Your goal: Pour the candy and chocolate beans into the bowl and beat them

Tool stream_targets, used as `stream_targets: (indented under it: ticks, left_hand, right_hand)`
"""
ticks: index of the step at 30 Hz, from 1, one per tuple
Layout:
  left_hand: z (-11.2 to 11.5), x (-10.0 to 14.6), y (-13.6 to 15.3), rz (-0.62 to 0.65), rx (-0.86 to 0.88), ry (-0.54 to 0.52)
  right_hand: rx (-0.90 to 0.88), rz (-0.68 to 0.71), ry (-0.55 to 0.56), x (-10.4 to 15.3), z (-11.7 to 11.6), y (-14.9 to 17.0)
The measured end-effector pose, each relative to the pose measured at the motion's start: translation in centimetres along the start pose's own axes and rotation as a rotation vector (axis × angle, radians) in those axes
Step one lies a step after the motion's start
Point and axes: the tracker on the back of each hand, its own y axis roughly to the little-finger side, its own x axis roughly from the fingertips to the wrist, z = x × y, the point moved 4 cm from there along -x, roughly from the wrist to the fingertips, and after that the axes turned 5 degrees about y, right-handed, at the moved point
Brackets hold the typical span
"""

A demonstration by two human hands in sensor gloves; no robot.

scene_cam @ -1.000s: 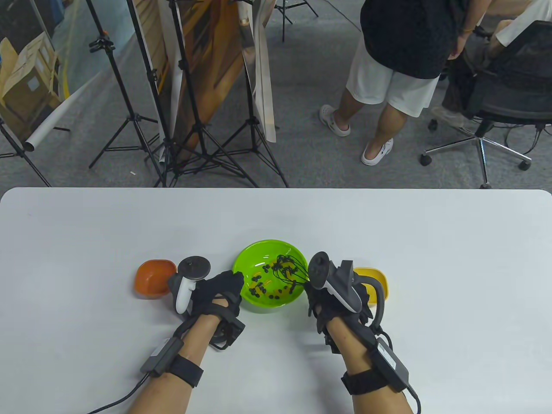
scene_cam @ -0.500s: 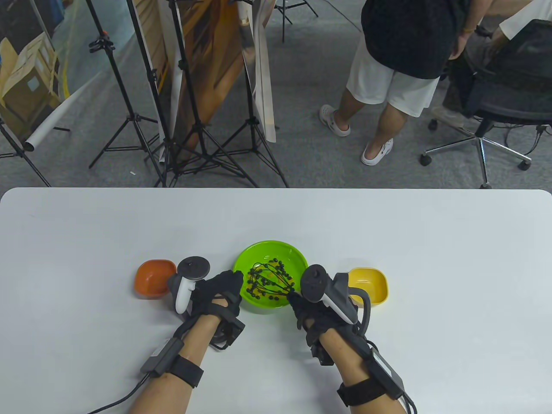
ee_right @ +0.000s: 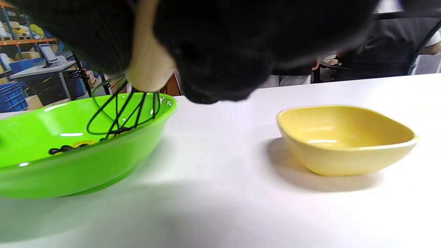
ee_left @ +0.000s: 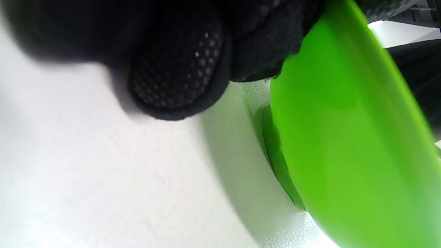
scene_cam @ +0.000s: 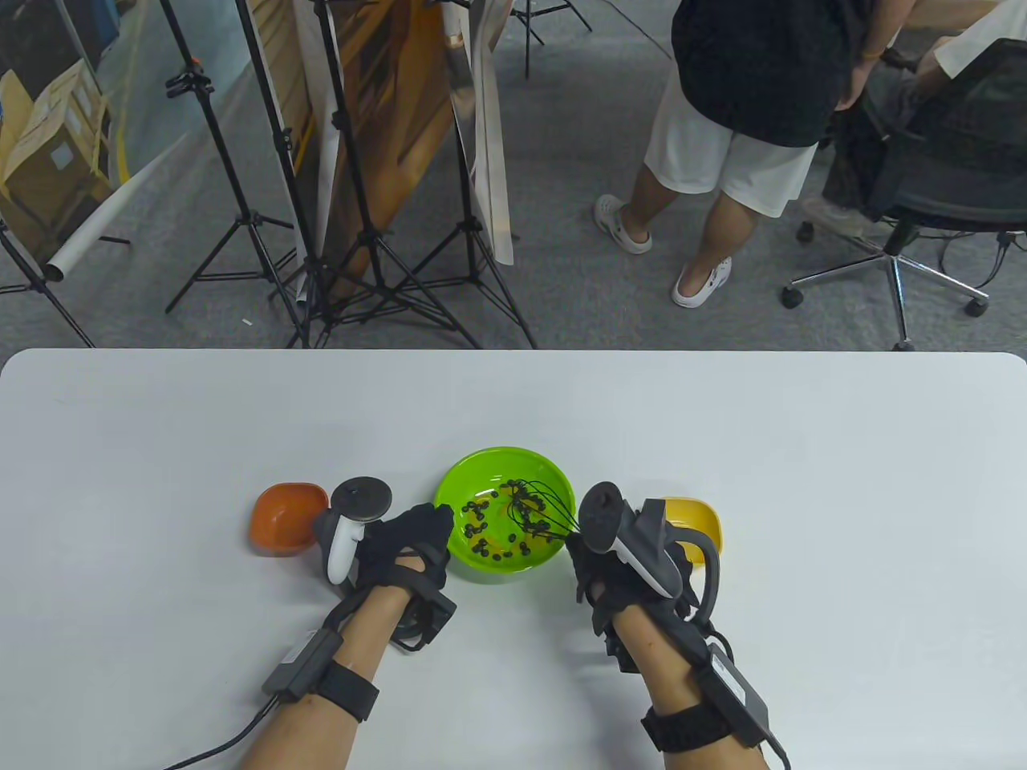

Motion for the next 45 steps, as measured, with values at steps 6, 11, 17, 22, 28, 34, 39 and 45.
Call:
stream_targets:
  ticks: [6, 11, 17, 22, 28, 34, 39, 45]
  left_hand:
    - [0.0, 0.0, 0.0, 0.001, 0.002, 0.004]
    - [-0.1, 0.0, 0.1, -0.001, 0.008, 0.003]
    - [-0.1, 0.0, 0.1, -0.007, 0.012, -0.001]
    - [0.0, 0.0, 0.0, -0.002, -0.005, -0.002]
    - [0.1, 0.0, -0.1, 0.003, -0.005, 0.004]
    - [0.1, 0.0, 0.0, 0.002, -0.004, 0.006]
    - [0.1, 0.0, -0.1, 0.001, -0.002, 0.006]
    - [0.1, 0.0, 0.0, -0.001, 0.001, 0.004]
  right_hand:
    - [-0.074, 0.011, 0.006, -0.6, -1.7, -1.6]
    - [-0.117, 0.081, -0.038, 0.0, -2.3, -3.7]
    - [-0.103, 0.129, -0.107, 1.1, -0.8, -2.1]
    - [0.008, 0.072, -0.032, 1.3, 1.0, -1.0]
    - [0.103, 0.009, 0.025, 0.2, 1.7, -1.0]
    - [-0.005, -0.009, 0.02, -0.7, -0.6, -1.4]
    - [-0.137, 0.056, -0.052, -0.3, -2.1, -3.1]
    - [-0.105, 0.136, -0.101, 0.9, -1.1, -3.7]
